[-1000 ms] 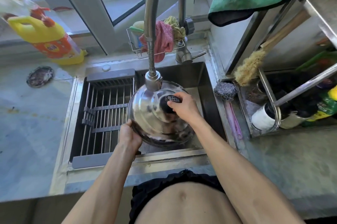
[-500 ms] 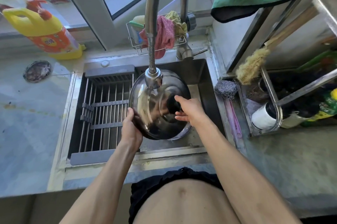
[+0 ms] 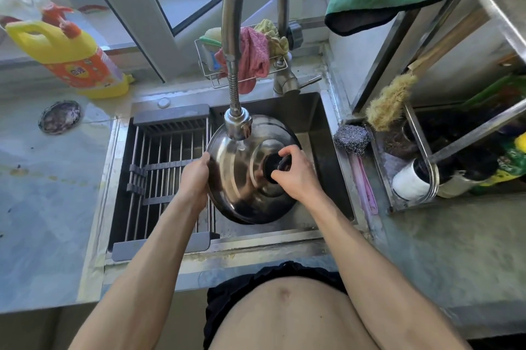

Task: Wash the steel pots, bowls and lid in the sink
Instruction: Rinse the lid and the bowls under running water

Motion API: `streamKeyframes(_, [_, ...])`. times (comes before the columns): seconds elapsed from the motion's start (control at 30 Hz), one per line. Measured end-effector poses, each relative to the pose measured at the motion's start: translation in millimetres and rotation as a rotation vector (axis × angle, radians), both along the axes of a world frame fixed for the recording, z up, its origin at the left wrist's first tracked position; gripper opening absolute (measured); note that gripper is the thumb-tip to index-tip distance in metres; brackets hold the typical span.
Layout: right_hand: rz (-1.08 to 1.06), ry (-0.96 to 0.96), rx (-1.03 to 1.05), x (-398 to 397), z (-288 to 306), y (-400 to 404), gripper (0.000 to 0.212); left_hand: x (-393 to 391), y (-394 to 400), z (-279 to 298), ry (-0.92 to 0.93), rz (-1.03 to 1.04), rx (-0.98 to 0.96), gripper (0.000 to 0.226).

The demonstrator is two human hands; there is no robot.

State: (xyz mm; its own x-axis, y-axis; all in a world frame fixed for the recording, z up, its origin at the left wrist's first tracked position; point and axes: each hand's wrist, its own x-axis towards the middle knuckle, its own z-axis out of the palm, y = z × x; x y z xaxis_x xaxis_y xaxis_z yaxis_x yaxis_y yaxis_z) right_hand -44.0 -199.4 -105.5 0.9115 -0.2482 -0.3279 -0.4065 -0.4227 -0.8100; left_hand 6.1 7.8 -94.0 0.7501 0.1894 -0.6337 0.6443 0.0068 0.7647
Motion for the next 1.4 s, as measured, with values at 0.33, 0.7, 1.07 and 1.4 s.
streamKeyframes(0.33, [0.005,-0.033,0.113,17,16,17,0.065,-32,11,-6,0.004,0.423,-0.322,0.045])
streamKeyframes(0.7, [0.135,-0.024,0.143,32,15,55,0.063,-51,39,-8,0.019,0.582,-0.354,0.053])
streamKeyframes(1.07, [-0.167,0.008,0.232,20,19,19,0.017,-45,7,-15,0.028,0.304,-0.314,0.053])
streamKeyframes(1.4, [-0.09,-0.161,0.029,-3,26,-8,0.046,-7,-1,-8,0.037,0.003,-0.027,0.027])
